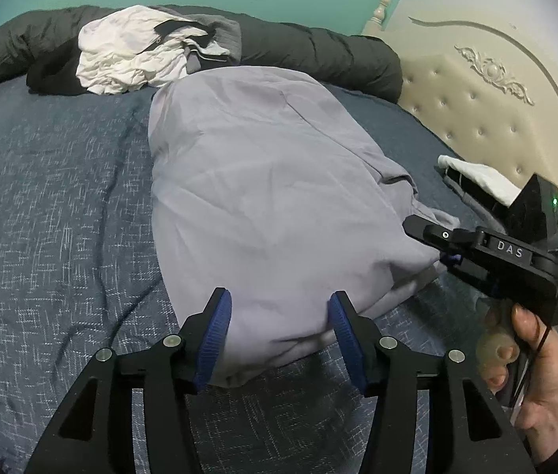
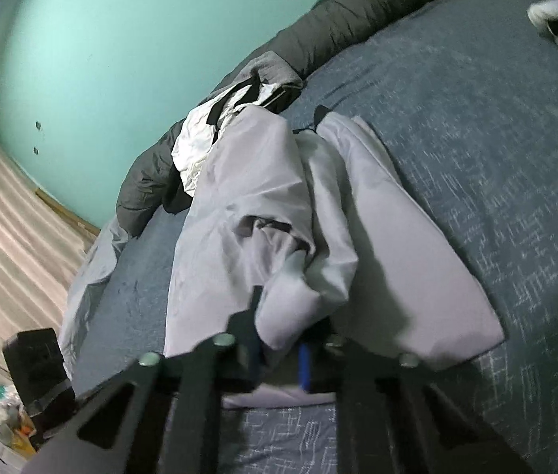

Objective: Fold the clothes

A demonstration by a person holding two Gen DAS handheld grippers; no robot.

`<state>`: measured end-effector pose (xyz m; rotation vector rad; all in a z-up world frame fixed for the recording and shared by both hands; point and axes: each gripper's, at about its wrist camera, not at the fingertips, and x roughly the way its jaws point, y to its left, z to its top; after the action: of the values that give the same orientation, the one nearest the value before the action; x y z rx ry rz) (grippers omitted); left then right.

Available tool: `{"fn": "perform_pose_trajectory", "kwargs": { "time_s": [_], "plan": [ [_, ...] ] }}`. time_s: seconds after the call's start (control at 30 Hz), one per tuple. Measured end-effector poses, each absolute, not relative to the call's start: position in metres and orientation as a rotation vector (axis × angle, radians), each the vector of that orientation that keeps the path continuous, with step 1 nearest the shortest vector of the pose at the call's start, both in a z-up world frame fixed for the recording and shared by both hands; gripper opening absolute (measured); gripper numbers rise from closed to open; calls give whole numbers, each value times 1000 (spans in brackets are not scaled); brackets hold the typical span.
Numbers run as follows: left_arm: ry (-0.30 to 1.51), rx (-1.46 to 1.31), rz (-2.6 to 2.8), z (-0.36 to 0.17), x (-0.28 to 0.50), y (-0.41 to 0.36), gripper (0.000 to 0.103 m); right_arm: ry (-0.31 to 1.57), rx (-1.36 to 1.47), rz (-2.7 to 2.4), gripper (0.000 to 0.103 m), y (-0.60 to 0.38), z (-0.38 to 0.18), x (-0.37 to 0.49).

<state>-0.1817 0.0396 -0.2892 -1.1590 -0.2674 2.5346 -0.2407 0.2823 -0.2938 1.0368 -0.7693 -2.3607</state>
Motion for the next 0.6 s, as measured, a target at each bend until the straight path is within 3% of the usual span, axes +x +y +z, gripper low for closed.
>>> {"fn": "perform_pose_trajectory", "kwargs": {
  "time_s": [0.27, 0.6],
  "plan": [
    [-260, -1161, 2525, -285, -183, 40, 58, -760, 884, -2463, 4, 296, -269, -220],
    [-248, -1233, 2485, -298, -186, 44, 59, -982, 1050, -2456, 4, 329, -316, -224]
  ]
}}
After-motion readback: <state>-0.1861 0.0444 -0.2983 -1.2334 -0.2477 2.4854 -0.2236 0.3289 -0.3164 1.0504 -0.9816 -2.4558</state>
